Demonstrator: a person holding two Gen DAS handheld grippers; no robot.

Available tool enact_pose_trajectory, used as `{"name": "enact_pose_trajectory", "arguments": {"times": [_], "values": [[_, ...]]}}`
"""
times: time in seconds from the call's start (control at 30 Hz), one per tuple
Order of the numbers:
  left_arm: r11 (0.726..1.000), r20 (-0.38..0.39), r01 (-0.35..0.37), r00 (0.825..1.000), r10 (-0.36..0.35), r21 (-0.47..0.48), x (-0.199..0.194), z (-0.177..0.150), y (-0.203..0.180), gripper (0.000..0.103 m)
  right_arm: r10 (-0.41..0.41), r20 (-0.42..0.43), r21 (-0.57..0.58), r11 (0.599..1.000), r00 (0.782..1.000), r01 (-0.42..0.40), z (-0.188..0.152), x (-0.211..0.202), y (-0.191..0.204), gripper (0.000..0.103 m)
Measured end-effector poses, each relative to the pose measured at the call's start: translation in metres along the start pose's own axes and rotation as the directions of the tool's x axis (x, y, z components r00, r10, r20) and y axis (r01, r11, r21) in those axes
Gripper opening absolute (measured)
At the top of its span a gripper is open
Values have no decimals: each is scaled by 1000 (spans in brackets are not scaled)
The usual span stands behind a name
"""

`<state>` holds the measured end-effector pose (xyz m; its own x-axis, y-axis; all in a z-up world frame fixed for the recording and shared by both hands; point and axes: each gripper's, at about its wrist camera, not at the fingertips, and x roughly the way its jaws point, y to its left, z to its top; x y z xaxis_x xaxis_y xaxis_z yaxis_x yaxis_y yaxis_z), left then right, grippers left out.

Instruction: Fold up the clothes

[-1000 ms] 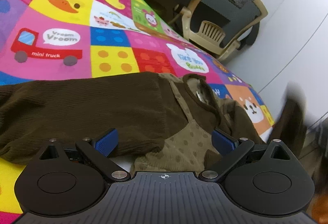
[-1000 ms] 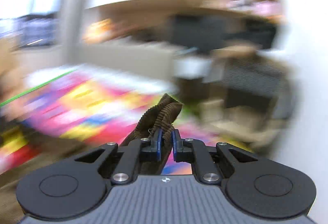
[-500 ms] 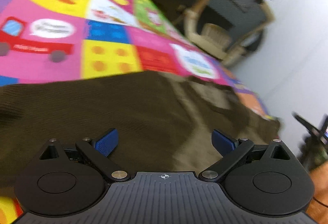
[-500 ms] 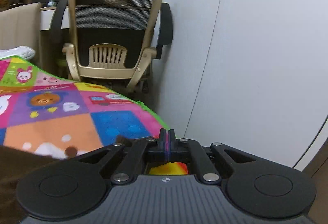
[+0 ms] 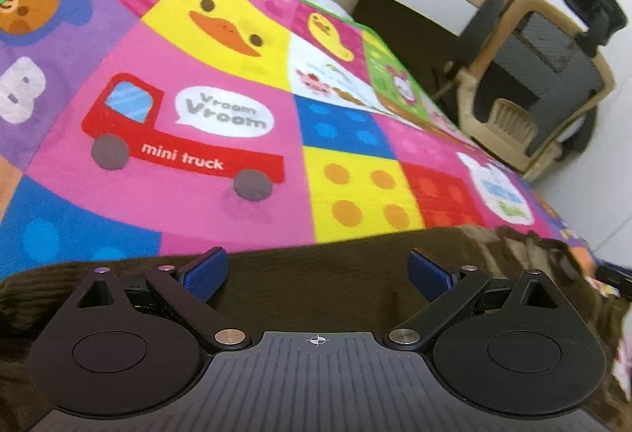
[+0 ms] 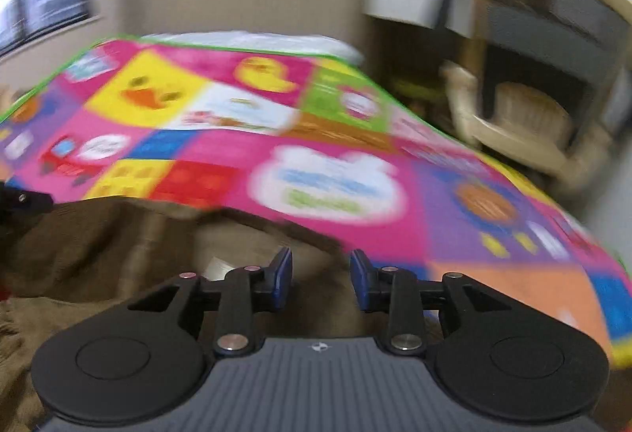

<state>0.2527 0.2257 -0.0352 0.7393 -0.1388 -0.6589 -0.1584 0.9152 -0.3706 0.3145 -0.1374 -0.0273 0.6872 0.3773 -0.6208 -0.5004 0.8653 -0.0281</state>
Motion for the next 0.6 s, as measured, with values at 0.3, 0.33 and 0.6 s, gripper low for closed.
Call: {"name": "enact_pose_trajectory", "arguments": {"times": [0.3, 0.33, 0.6], "values": [[933, -152, 357, 925, -348, 39, -47, -38, -21, 100, 268, -220, 186, 955, 938, -229, 47, 86, 50, 44], [926, -168, 377, 915, -366, 36, -48, -43, -23, 100, 280, -201, 225, 946, 939, -234, 52, 94, 48, 44], [916, -177, 401, 903, -391, 26, -50, -56, -25, 101, 195, -39, 257, 950, 980, -178, 84, 106, 42, 48]]}}
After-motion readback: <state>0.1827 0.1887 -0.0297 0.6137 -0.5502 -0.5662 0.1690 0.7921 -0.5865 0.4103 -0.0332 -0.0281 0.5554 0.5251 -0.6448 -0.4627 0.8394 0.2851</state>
